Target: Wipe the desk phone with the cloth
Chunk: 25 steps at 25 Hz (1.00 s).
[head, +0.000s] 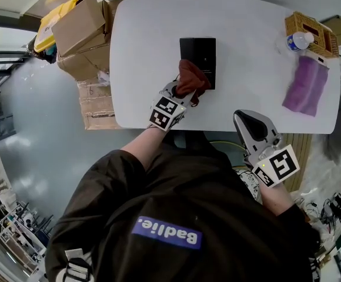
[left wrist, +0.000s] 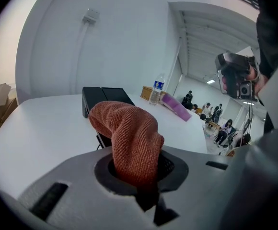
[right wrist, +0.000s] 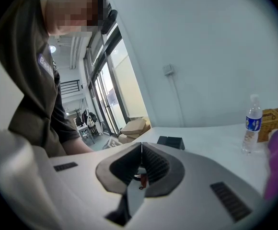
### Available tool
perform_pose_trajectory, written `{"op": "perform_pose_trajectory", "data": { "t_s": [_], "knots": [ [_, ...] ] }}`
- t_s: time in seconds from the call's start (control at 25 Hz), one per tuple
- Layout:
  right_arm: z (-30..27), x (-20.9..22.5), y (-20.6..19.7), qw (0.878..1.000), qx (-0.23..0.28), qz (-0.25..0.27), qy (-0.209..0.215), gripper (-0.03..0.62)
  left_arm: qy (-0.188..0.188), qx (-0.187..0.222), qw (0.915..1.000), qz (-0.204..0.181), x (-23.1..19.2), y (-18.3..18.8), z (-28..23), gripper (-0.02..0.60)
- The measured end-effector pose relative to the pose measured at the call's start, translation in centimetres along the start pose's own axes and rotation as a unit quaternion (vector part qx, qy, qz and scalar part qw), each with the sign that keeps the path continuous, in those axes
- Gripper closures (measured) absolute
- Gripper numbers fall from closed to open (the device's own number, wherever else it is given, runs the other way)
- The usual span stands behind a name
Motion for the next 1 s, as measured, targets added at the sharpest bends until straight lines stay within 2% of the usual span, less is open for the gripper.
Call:
{"op": "perform_pose_trajectory", "data": {
  "t_s": [0.2,0.44,0.72,0.88,1.0],
  "knots": [
    [-0.2,-0.6,-0.2,1.000,0.011,-0.005,-0.001,0.563,-0.016,-0.001,0.9999,-0.002,0.7,0.6,0.7,0.538],
    [-0.3,-0.5,0.0,1.000,0.026,-0.012,0.001,0.563,-0.012,0.044,0.9988,-0.015,-0.6,6.5,0.9,0.538],
    [-0.1,0.4,-0.3,0.999,0.029,-0.019,0.002,0.563,0.004,0.079,0.9963,-0.034,-2.7,12.9,-1.3,0.538],
    [0.4,1.1,-0.6,0.999,0.026,-0.025,0.000,0.563,0.013,0.075,0.9967,-0.026,-3.3,14.7,-3.4,0.538],
    [0.7,1.5,-0.8,0.999,0.023,-0.029,-0.001,0.563,0.016,0.055,0.9982,-0.017,-3.3,14.7,-5.2,0.538]
  ]
}}
Point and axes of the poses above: the fingertips, and each gripper's own axes: z backward along the fingers, x to its right, y out of its top, the point moved 4 cm from there along z, backward along the fingers, and after that the axes turned 7 degrees about y, right-handed, at the moved point
